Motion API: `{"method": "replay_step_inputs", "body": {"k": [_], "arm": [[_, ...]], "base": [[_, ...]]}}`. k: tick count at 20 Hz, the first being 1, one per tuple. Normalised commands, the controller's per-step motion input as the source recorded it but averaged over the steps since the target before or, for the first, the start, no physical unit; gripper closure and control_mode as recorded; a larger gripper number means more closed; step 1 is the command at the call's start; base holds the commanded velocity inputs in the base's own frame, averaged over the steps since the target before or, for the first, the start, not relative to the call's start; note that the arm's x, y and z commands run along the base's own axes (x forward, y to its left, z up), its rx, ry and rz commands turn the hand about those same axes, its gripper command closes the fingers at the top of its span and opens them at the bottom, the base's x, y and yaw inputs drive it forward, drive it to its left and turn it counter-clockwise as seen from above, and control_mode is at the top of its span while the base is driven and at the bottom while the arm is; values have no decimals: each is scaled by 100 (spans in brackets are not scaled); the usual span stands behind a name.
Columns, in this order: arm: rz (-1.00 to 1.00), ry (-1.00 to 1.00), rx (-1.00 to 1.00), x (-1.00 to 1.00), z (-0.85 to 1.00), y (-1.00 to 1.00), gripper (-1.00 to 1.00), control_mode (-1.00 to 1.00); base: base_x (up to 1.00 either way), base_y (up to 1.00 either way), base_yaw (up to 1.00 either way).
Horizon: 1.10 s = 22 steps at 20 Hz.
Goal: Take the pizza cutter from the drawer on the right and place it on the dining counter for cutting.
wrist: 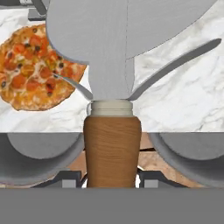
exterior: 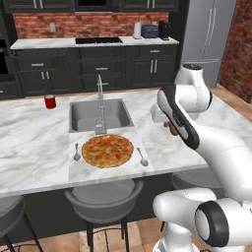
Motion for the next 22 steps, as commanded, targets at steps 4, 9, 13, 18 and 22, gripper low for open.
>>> {"method": "replay_step_inputs", "body": {"k": [4,9,13,18,22], "arm": [[0,-1,-6,100,-36,14,100,-100],[0,-1,0,91,-49,0,100,-100],[0,-2,0,69,-60,0,100,-100],[0,-3,0,48,-68,2,100,-100],[0,-1,0,10,-56,2,100,-100]], "base": [[0,0,0],[0,0,0],[0,0,0],[0,0,0],[0,0,0]]}}
